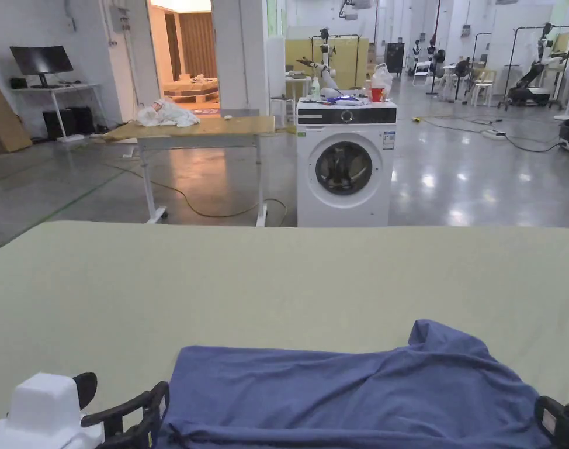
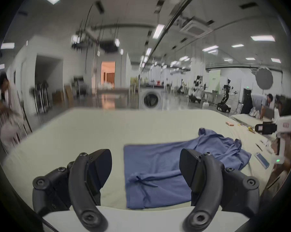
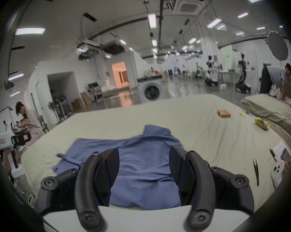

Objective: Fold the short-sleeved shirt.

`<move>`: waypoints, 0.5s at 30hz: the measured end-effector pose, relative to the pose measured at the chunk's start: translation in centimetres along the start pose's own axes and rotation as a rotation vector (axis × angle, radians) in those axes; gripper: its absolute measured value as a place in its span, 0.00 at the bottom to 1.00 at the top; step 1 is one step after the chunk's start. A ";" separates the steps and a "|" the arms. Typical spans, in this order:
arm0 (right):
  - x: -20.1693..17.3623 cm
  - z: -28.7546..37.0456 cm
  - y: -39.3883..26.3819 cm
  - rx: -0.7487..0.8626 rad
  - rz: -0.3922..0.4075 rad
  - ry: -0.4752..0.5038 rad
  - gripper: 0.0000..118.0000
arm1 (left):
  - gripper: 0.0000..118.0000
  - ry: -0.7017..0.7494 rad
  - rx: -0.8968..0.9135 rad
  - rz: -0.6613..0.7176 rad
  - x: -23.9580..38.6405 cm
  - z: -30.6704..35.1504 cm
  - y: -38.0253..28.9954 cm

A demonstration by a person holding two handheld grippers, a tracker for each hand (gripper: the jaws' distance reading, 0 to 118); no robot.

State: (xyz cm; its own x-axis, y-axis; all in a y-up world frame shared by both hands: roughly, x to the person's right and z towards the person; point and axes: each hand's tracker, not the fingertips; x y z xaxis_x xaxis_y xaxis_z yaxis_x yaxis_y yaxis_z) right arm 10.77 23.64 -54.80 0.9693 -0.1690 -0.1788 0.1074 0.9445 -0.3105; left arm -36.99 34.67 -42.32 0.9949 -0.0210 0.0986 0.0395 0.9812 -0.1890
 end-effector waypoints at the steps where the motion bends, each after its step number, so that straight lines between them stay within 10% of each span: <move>1: -1.0 1.3 -0.3 0.027 0.008 0.026 0.56 | 0.72 0.041 0.021 -0.059 2.1 1.7 -0.2; 4: -4.0 4.5 -1.6 0.035 0.091 0.039 0.47 | 0.70 0.077 0.103 -0.122 6.1 6.5 -1.5; 8: -6.4 8.1 -3.7 0.056 0.072 0.029 0.08 | 0.45 0.115 0.011 -0.089 9.2 9.5 -1.1; 11: -7.0 10.4 -4.9 0.033 -0.070 0.163 0.03 | 0.14 0.098 0.011 -0.059 9.5 12.0 -1.9; 15: -8.3 11.8 -5.8 0.053 0.110 0.029 0.00 | 0.00 0.084 0.049 0.098 7.5 14.2 -1.5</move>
State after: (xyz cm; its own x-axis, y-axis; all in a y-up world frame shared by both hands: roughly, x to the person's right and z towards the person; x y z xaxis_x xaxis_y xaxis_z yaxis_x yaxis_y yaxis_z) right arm 4.76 22.92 -40.50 0.9692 -0.0706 -0.2359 0.0129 0.9713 -0.2374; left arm -30.94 35.80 -27.43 0.9981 0.0615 -0.0007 -0.0609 0.9875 -0.1456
